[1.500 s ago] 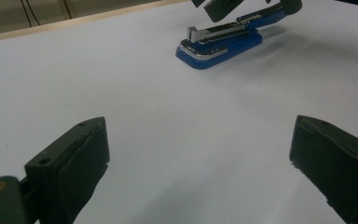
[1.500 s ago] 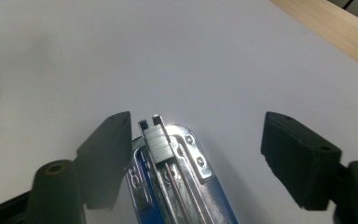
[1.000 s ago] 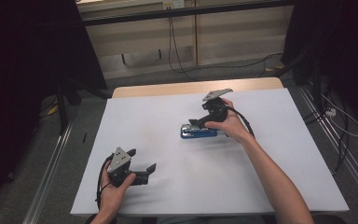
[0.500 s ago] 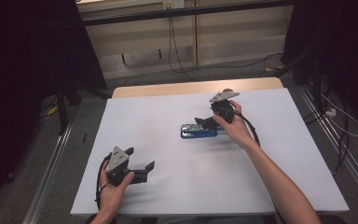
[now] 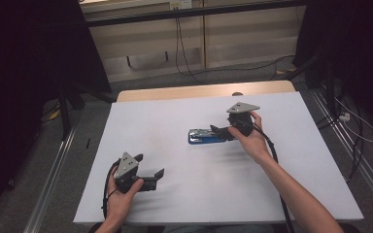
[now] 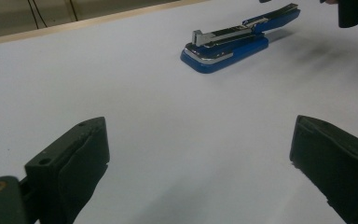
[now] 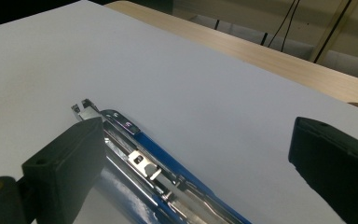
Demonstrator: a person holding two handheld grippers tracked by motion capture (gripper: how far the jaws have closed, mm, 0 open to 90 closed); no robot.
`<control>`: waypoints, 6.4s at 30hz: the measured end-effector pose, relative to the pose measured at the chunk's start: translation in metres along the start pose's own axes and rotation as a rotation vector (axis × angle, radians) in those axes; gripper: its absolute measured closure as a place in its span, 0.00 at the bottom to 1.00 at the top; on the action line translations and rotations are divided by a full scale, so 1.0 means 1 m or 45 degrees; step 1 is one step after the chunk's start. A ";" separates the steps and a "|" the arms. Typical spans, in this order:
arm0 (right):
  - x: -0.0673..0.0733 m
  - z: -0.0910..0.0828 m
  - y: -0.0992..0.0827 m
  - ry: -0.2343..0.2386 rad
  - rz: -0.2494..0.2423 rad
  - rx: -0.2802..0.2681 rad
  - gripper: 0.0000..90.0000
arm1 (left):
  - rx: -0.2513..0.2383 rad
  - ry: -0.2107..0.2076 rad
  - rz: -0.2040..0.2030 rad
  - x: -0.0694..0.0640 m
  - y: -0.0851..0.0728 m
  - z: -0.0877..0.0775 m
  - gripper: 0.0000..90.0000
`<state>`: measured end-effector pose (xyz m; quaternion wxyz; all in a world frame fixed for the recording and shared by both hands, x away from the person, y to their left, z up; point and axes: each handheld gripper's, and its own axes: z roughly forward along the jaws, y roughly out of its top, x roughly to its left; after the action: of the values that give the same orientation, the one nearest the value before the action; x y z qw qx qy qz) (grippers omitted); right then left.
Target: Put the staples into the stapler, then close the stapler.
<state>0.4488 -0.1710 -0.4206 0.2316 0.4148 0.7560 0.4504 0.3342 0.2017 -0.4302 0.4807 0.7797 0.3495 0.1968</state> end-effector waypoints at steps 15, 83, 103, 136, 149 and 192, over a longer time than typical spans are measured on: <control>-0.006 -0.035 -0.020 -0.074 0.033 -0.053 0.04 | -0.017 0.025 -0.027 0.004 0.005 0.010 0.06; -0.024 -0.078 -0.064 -0.077 0.104 -0.034 0.41 | 0.055 -0.075 0.100 -0.018 0.060 0.108 0.04; -0.042 -0.081 -0.072 -0.062 0.151 -0.014 1.00 | 0.045 -0.042 0.107 -0.021 0.059 0.116 0.11; -0.040 -0.072 -0.075 -0.034 0.125 0.067 1.00 | 0.125 -0.102 0.052 -0.022 0.062 0.150 0.95; -0.040 -0.069 -0.076 -0.038 0.114 0.122 1.00 | 0.166 -0.077 0.099 -0.018 0.057 0.156 1.00; -0.040 -0.046 -0.065 -0.093 0.042 0.308 1.00 | 0.150 -0.092 0.117 -0.013 0.056 0.158 1.00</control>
<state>0.4102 -0.2428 -0.4558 0.1998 0.4682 0.7889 0.3443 0.4467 0.0787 -0.4528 0.4367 0.8285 0.3067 0.1697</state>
